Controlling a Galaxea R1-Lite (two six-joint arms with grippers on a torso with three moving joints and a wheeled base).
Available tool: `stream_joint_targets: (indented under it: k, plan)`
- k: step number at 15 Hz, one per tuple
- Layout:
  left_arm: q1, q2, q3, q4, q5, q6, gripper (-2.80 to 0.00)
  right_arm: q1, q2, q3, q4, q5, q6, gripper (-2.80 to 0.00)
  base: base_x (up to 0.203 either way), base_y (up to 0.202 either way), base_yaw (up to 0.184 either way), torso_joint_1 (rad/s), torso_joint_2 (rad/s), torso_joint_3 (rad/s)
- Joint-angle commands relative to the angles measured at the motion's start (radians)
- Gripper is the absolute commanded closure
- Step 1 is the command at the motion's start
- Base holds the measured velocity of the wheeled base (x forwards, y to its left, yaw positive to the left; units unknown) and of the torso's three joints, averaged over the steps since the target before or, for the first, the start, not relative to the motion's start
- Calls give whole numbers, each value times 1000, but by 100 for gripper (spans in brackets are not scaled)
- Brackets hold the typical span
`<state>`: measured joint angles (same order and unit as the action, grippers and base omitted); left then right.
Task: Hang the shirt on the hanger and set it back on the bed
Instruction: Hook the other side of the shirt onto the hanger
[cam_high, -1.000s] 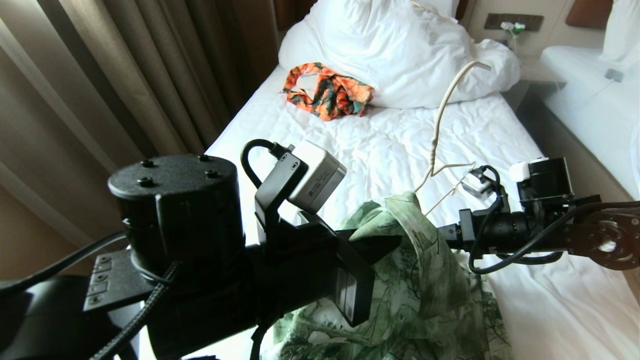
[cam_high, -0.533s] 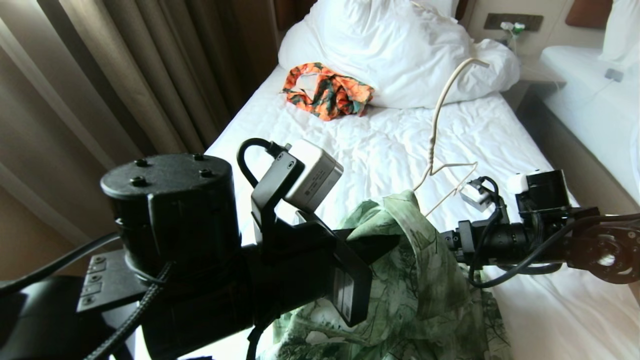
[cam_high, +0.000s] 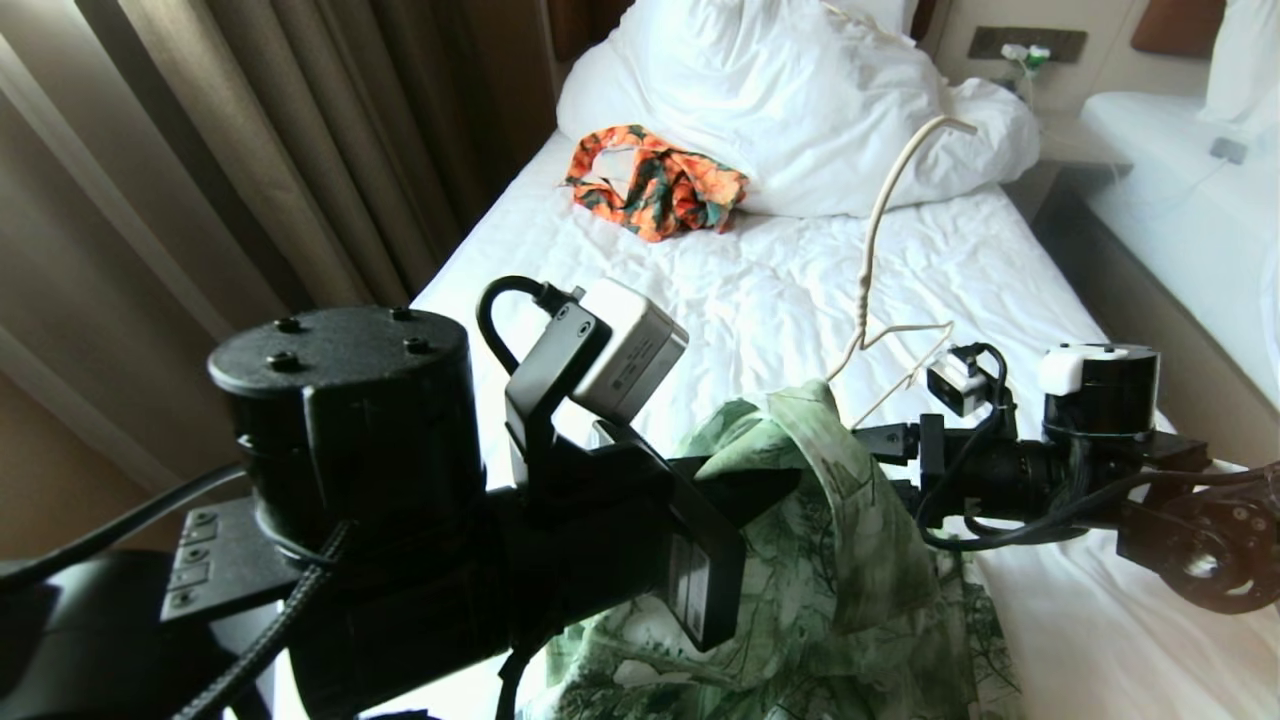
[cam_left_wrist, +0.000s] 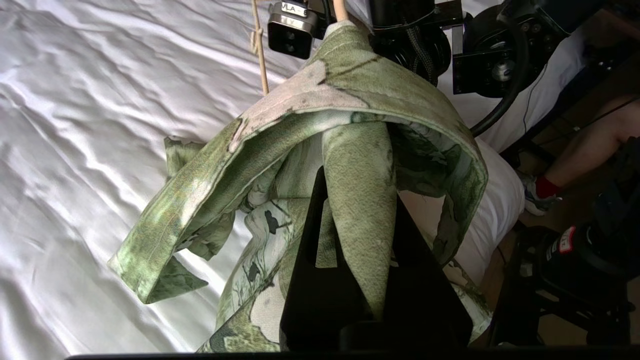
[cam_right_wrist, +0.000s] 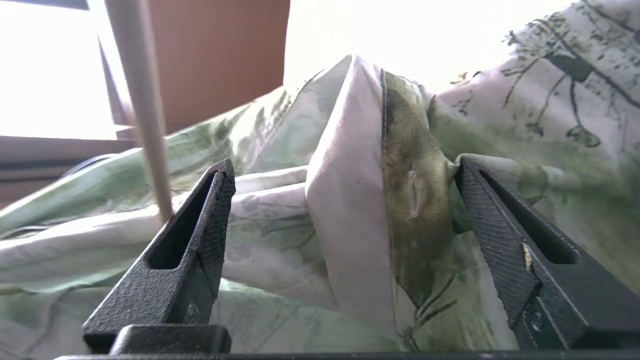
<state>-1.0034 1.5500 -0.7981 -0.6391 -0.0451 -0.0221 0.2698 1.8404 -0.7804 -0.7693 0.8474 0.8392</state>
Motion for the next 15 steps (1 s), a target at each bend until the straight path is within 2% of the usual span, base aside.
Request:
stream_joint_targets:
  k: [1, 4, 7, 13, 14, 15]
  plan:
    - [-1, 4, 0, -4, -1, -1, 0, 8, 9, 7, -15, 14, 38, -280, 0, 0, 0, 0, 0, 0]
    - [-1, 2, 0, -4, 1, -1, 0, 19, 2, 7, -13, 19, 44, -280, 0, 0, 0, 0, 0, 0]
    - [0, 5, 0, -4, 1, 1, 0, 25, -7, 7, -15, 25, 113, -280, 0, 0, 0, 0, 0, 0]
    - [-1, 7, 2, -4, 1, 1, 0, 25, -21, 4, -15, 25, 115, -280, 0, 0, 0, 0, 0, 0]
    - [-1, 7, 2, -4, 1, 1, 0, 26, -24, 6, -15, 25, 115, -163, 0, 0, 0, 0, 0, 0]
    - [-1, 7, 2, -4, 1, 1, 0, 26, -24, 6, -15, 25, 115, 0, 0, 0, 0, 0, 0, 0]
